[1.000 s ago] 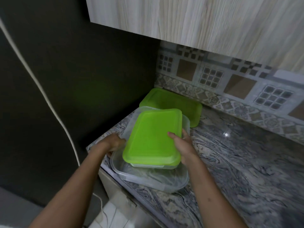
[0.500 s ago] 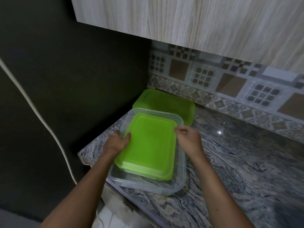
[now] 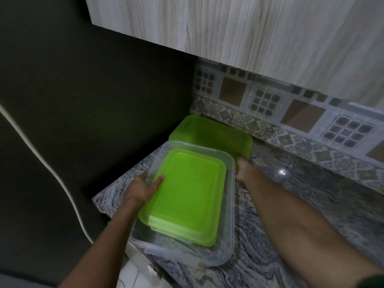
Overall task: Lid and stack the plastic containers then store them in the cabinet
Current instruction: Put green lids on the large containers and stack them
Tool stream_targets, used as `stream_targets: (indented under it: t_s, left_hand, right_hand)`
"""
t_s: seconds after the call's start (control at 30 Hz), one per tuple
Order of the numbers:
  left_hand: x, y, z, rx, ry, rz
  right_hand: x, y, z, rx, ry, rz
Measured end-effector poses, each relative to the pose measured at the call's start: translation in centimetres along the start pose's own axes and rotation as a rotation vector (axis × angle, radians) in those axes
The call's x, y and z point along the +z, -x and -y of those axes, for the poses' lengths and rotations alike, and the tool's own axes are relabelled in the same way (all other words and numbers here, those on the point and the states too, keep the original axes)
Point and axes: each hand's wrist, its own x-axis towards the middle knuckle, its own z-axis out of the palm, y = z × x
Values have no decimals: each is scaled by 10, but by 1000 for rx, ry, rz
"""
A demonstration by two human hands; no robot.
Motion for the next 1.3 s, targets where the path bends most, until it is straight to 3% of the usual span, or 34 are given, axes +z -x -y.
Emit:
stream_targets:
  t_s: [0.1, 0.17, 0.27, 0.3, 0.33, 0.37, 0.47, 0.5, 0.7, 0.8, 0.87, 0.93, 1.03, 1.13, 1.2, 1.3]
  left_hand:
    - [1, -1, 2, 0, 29, -3]
    - [1, -2, 4, -10, 36, -4]
    - [0, -1, 2, -13, 42, -8]
    - [0, 0, 1, -9, 35, -12]
    - [0, 0, 0, -4, 29, -13]
    - [0, 1, -1, 6, 18, -15]
    - [-1, 0, -3, -3, -4, -17]
    - [-2, 1, -3, -5, -1, -8]
    - [-13, 15, -13, 76, 216, -39]
    - [-24, 13, -9, -68, 637, 55]
    - [-40, 13, -1, -195, 961, 235]
    - [-56, 13, 6, -321, 1177, 397]
    - [-65, 7, 18, -326, 1022, 495]
    - [-59, 20, 15, -172, 702, 505]
    - [-46, 30, 6, -44, 525, 402]
    - [-27, 34, 2, -12, 402, 195]
  right_hand:
    - [-6, -24, 7, 7, -102, -60]
    - [6, 2, 26, -81, -137, -68]
    - [18, 33, 43, -357, 174, -255]
    - [13, 27, 52, -375, 88, -262]
    - [8, 28, 60, -320, -54, -180]
    - [2, 22, 62, -378, -60, -108]
    - [-3, 21, 72, -444, -598, -115]
    - [2, 50, 76, -448, -673, -133]
    - [-3, 105, 51, -484, -738, -14]
    - [-3, 115, 41, -475, -664, -25]
    - [1, 119, 41, -391, -506, -57]
    - [4, 120, 40, -282, -309, 27]
    - [7, 113, 37, -166, -96, 97]
    - [13, 103, 29, -145, 78, 36]
    - [10, 79, 20, -199, 173, -30]
    - [19, 76, 18, -331, 391, -225]
